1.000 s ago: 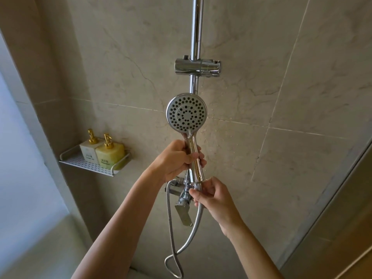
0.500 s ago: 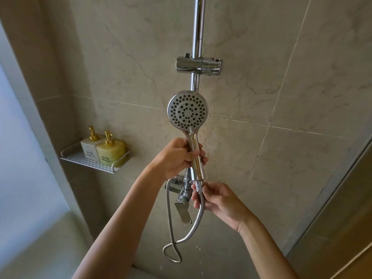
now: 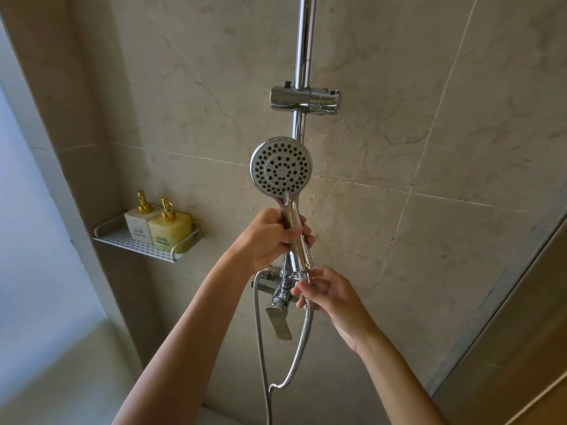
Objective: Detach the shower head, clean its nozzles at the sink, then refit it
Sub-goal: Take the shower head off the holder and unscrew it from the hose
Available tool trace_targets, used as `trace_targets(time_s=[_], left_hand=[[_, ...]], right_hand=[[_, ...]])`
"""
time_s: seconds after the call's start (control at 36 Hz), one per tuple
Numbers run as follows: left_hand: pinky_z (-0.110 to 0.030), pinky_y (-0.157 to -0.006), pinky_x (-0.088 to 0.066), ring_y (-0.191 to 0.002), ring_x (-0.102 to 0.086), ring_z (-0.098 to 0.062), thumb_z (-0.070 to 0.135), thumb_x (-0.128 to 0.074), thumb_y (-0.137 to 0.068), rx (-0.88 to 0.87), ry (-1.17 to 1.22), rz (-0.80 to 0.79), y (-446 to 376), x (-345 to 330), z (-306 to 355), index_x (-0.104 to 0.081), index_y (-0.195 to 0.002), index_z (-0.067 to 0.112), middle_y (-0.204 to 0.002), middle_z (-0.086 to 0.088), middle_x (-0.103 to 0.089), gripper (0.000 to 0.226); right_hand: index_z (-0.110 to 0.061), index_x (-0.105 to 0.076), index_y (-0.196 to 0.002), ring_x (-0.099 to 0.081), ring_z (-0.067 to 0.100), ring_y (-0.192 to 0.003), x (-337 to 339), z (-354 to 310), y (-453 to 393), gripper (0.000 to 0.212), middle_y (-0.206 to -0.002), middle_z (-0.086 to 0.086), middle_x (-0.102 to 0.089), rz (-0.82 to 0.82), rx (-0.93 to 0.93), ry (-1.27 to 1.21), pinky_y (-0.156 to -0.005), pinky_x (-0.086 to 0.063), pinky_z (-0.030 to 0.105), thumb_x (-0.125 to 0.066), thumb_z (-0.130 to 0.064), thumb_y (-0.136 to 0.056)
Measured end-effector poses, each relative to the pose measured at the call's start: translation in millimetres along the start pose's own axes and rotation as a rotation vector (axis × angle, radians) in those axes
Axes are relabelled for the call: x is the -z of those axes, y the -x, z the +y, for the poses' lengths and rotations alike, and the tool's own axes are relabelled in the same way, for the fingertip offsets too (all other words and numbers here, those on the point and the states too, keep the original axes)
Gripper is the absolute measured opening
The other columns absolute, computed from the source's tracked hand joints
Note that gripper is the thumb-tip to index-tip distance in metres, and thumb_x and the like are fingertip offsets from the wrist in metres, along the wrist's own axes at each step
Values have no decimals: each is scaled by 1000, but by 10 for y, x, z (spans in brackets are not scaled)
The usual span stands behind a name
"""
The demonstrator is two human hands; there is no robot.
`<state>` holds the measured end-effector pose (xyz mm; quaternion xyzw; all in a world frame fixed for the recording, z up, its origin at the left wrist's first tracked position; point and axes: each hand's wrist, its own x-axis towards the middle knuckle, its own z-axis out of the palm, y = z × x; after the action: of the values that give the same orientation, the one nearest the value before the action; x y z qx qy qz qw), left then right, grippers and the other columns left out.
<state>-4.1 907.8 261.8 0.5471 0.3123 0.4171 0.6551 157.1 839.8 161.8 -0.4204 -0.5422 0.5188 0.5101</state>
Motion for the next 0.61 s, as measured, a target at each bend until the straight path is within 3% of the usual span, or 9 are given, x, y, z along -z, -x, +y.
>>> trace_targets(time_s=[0.14, 0.28, 0.44, 0.61], left_hand=[[-46, -89, -57, -91, -66, -35, -19, -41, -94, -10, 16, -1, 26, -12, 6, -53, -107, -7, -89, -18, -60, 21], [-44, -87, -58, -87, -66, -33, -19, -41, -94, -14, 8, -8, 54, -36, 5, -51, -109, -8, -88, -18, -59, 22], [-44, -88, -59, -87, -67, -31, -19, -41, -94, -13, 10, -13, 58, -41, -2, -52, -108, -7, -89, -18, -59, 21], [-46, -89, -58, -87, -70, -32, -19, -44, -93, -28, 2, 9, 16, -31, -39, -55, -104, -6, -89, -17, -62, 20]], right_hand=[[-1, -55, -136, -65, 31, -99, 107, 42, -21, 43, -124, 27, -65, -308, -119, -217, -88, -48, 43, -48, -29, -104], [9, -56, -130, -63, 29, -91, 100, 98, -49, 49, -104, 21, -68, -362, -164, -417, -86, -47, 43, -56, -29, -100], [5, -65, -111, -61, 23, -78, 67, 130, -62, 37, -91, 15, -65, -281, -145, -437, -78, -51, 35, -70, -25, -91], [-15, -69, -79, -63, 25, -68, -14, 102, -39, 20, -81, 15, -67, -58, -9, -266, -66, -55, 34, -88, -15, -73]])
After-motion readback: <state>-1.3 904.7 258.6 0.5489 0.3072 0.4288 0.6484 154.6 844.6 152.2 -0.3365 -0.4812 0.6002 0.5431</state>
